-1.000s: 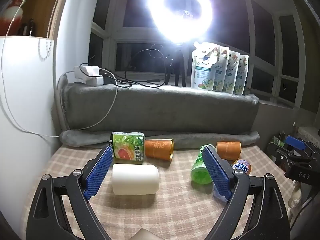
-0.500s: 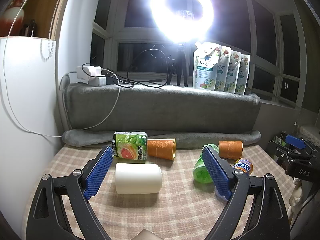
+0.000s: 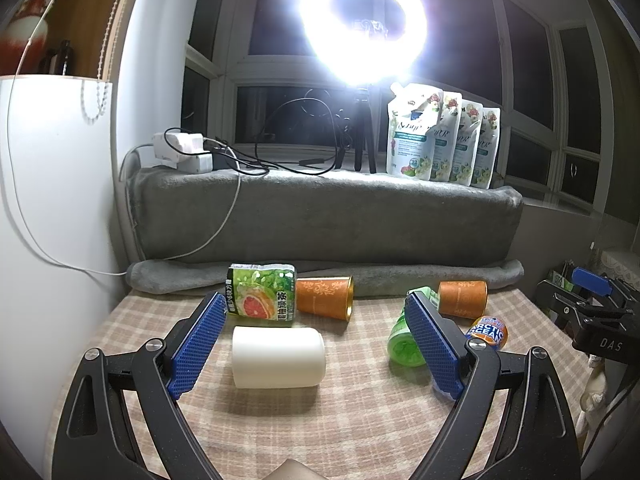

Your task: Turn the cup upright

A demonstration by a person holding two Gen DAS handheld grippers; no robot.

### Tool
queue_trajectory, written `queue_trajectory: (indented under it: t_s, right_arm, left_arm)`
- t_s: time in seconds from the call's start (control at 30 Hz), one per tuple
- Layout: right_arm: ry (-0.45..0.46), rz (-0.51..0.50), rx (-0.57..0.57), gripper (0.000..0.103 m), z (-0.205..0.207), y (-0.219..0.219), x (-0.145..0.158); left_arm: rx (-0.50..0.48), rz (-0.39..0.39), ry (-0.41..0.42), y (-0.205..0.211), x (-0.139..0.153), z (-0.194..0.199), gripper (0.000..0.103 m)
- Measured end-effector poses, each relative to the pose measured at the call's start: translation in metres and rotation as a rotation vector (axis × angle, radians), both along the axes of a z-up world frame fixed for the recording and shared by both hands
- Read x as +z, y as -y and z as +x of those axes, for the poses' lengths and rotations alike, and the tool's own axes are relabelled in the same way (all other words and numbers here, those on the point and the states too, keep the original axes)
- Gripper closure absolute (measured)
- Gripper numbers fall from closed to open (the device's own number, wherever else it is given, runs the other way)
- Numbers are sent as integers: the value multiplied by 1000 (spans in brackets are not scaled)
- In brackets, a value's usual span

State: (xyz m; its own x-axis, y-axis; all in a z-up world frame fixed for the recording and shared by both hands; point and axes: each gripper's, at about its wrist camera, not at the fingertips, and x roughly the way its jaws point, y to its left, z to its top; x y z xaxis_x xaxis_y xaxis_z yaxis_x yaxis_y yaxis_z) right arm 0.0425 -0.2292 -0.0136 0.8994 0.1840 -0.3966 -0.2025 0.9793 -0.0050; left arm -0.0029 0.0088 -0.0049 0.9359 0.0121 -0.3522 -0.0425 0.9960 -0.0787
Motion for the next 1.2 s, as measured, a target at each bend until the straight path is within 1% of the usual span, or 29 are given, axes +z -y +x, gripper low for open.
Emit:
queue_trajectory:
  t_s: [0.3,0.5,0.77,1.03,1.2]
  right_arm:
    - [3,-2,1,0,0,-1,-1]
    - [18,8,1,0,-1,-2,-2]
    - [16,21,14,0,5,3,2]
    - [4,8,41,0,14,1,4]
    - [-1,-10,76,0,20,-6,10]
  left_arm:
    - [6,9,-8,-2,-2,1,12]
    - [22,18,-7,-1,-1,2,12]
    - [49,18,-15,-1,-2,4,12]
    - [51,21,-30,-2,-3,6,12]
    - [44,21,-34,-2,-2,8,12]
